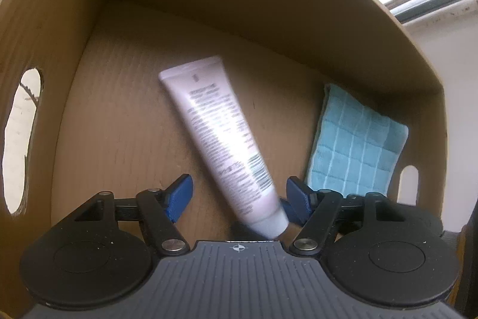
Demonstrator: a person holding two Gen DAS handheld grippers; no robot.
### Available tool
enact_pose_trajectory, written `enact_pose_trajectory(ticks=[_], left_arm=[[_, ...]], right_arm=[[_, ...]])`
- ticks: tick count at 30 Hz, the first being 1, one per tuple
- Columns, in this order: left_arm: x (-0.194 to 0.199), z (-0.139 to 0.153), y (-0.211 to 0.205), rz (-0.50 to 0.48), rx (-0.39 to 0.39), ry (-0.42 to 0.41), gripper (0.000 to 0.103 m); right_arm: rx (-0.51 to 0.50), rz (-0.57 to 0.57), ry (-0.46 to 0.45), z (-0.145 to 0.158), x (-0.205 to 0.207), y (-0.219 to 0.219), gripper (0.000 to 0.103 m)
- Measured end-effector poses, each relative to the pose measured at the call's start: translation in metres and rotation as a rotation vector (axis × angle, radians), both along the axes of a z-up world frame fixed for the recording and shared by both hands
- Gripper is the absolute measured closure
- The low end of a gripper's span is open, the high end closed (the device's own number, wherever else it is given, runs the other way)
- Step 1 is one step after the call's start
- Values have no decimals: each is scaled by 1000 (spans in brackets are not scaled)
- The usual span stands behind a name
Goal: Organize objects
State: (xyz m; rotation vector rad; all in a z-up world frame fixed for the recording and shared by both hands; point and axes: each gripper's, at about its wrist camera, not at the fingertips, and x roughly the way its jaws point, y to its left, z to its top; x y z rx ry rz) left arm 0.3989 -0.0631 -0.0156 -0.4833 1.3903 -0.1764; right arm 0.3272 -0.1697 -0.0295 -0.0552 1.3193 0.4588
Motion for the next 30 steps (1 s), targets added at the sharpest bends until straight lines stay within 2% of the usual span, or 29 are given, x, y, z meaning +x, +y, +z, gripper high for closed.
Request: enact_pose_trajectory(ticks=[8, 11, 14, 15, 19, 20, 22, 23, 27, 30], left_arm=[[1, 4, 5, 8, -2, -7, 30], [-7, 14, 9, 20, 2, -22, 26], [-22, 37, 10, 12, 0, -72, 19], [-27, 45, 10, 9, -7, -92, 18], [-68, 90, 21, -17, -47, -203, 7], [-82, 103, 24, -32, -55, -244, 6], [-110, 121, 30, -62, -63, -321, 3], [-123, 128, 32, -77, -60, -360, 2], [-178, 138, 38, -149, -56, -484, 1], [-217, 127, 36, -198, -44, -564, 1]], right_arm=[[8, -41, -23, 3, 6, -11, 67], [25, -63, -24, 8, 3, -15, 65], [45, -76, -71, 28, -6, -21, 45], [57, -82, -102, 39, -13, -24, 37], [99, -78, -239, 83, -55, -34, 26], [116, -77, -280, 94, -70, -38, 23], [140, -80, -380, 114, -106, -45, 9], [147, -79, -435, 122, -126, -46, 7], [202, -100, -669, 141, -201, -51, 1], [266, -164, -787, 128, -266, -60, 0]])
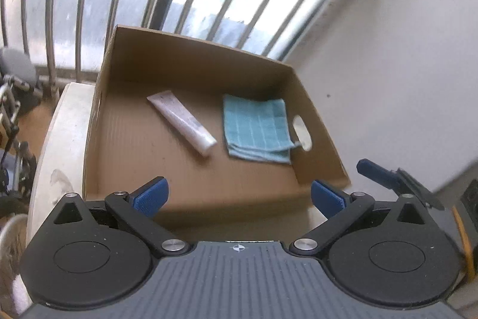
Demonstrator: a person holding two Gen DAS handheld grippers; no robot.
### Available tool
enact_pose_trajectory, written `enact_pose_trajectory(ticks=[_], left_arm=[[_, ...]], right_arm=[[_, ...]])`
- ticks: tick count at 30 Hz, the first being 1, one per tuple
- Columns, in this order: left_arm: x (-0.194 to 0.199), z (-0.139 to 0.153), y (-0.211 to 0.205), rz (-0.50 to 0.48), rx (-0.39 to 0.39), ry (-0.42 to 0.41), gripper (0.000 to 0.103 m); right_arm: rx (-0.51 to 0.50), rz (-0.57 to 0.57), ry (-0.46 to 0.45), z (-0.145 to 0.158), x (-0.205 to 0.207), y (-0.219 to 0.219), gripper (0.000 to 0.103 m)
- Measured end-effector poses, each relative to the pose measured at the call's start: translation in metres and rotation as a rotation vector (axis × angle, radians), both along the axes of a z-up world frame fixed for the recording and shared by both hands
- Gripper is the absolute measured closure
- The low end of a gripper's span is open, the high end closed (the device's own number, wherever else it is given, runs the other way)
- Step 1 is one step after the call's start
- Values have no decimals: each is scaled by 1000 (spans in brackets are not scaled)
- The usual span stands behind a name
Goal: Organize objects
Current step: 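Withdraw both tools from the box toward the green jar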
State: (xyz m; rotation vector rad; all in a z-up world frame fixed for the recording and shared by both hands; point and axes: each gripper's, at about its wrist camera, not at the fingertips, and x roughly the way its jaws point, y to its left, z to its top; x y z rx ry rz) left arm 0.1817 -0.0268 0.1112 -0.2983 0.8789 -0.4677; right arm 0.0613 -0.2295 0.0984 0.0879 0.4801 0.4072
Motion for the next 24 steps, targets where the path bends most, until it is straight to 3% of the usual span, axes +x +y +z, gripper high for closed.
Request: enact_pose_trajectory(ticks=[3, 6, 9, 13, 18, 24], left_arm=[[-31, -21, -6, -12, 20, -56, 1], [-56, -36, -9, -25, 57, -97, 1], [-75, -51, -17, -28, 117, -161, 1], [-81, -72, -26, -41, 159, -169, 1], [-80, -91, -26, -53, 151, -120, 1], [-77, -104, -32, -70, 191, -90, 1]], right_arm=[[115, -43, -36, -20, -42, -11, 0], [222, -79, 5, -30, -20, -7, 0], [326, -82, 74, -72, -17, -6, 2], [372, -77, 162, -107, 1, 2, 16], [450, -6, 271, -132, 26, 18, 26], [493, 67, 368, -153, 49, 32, 27]])
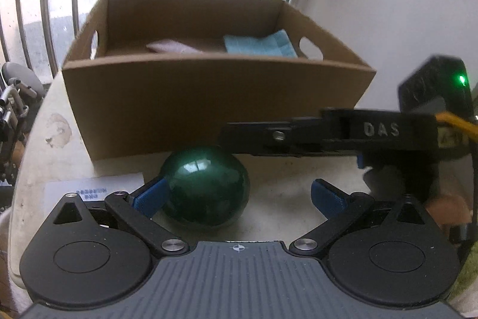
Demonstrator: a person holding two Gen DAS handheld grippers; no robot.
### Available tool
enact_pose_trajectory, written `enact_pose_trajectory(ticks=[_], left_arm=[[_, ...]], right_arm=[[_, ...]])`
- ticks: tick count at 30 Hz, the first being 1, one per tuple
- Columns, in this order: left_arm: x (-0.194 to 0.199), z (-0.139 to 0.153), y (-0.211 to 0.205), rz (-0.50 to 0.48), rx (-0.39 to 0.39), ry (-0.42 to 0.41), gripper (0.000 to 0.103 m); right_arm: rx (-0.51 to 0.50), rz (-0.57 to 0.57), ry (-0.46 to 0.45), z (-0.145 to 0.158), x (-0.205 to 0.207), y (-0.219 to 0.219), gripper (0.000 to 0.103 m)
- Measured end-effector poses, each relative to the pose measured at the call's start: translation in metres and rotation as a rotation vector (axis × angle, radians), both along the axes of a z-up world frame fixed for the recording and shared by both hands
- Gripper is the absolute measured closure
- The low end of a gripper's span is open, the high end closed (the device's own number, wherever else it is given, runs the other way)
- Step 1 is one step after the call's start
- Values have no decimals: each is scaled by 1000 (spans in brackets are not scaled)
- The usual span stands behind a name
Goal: Organize objects
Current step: 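Withdraw both tools from the box toward the green jar, then lower the right gripper around the dark green jar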
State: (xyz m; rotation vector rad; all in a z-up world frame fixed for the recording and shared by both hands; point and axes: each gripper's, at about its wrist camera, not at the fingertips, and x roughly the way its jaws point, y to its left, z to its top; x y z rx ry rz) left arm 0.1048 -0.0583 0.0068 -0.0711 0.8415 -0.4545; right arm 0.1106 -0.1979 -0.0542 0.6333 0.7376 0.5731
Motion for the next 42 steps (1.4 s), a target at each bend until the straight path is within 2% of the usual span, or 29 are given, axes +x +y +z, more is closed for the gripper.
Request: enact_pose_trajectory(ticks=[9, 17, 27, 32, 37, 42], left_arm=[[3, -6, -9, 16, 61, -9, 0], [4, -9, -15, 1, 89, -26, 0], [2, -6, -43, -100, 80, -35, 0], [1, -3, -60, -163, 87, -72, 0], [-5, -1, -70, -253, 61, -104, 0], [-4, -2, -62, -259, 29, -104, 0]], right_arm=[[5, 87, 59, -15, 18, 12, 27], [16, 92, 67, -18, 14, 5, 28], [0, 21, 65, -15, -4, -18, 28], [10, -31, 76, -16, -15, -36, 28], [17, -74, 85, -18, -26, -46, 28], [36, -113, 74, -15, -32, -52, 28]])
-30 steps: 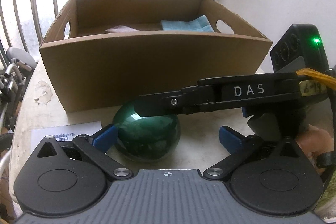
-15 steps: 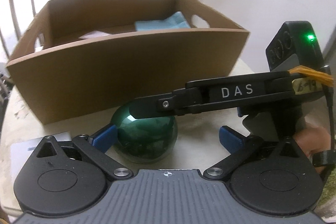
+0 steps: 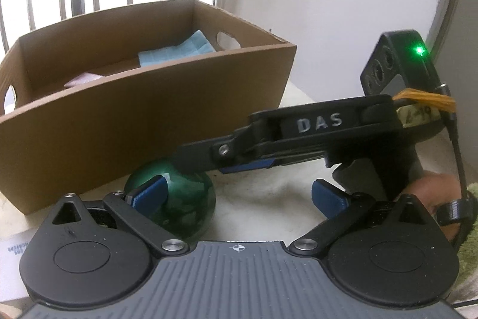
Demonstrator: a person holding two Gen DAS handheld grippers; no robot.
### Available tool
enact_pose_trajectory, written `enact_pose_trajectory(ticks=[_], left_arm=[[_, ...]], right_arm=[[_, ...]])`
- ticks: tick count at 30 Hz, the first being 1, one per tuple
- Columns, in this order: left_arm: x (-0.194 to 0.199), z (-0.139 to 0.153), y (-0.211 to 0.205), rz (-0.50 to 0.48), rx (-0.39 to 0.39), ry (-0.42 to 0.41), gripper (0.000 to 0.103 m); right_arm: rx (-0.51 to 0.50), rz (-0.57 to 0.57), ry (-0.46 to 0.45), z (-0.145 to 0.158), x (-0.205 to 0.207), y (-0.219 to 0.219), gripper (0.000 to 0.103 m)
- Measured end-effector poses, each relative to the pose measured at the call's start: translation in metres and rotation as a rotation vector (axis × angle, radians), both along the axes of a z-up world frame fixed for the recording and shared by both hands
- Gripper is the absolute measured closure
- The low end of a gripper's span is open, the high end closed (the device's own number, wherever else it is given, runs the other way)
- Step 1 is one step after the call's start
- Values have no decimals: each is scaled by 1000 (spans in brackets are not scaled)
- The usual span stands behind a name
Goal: Organize objects
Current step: 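Lower the right gripper around the dark green jar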
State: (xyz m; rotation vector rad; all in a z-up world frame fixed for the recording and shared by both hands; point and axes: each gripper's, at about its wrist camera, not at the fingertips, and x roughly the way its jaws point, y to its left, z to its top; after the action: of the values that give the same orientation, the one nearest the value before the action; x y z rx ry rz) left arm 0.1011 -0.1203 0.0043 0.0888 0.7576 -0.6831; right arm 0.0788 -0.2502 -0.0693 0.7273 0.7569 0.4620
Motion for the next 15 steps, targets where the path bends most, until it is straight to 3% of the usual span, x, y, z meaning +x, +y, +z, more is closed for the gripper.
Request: enact_pose_trajectory(ticks=[9, 15], left_arm=[[11, -2, 31, 77, -144, 75, 0], [14, -4, 41, 45, -223, 114, 0]], right_arm=[[-6, -23, -3, 3, 3, 1, 27], [-26, -28, -2, 3, 3, 7, 27]])
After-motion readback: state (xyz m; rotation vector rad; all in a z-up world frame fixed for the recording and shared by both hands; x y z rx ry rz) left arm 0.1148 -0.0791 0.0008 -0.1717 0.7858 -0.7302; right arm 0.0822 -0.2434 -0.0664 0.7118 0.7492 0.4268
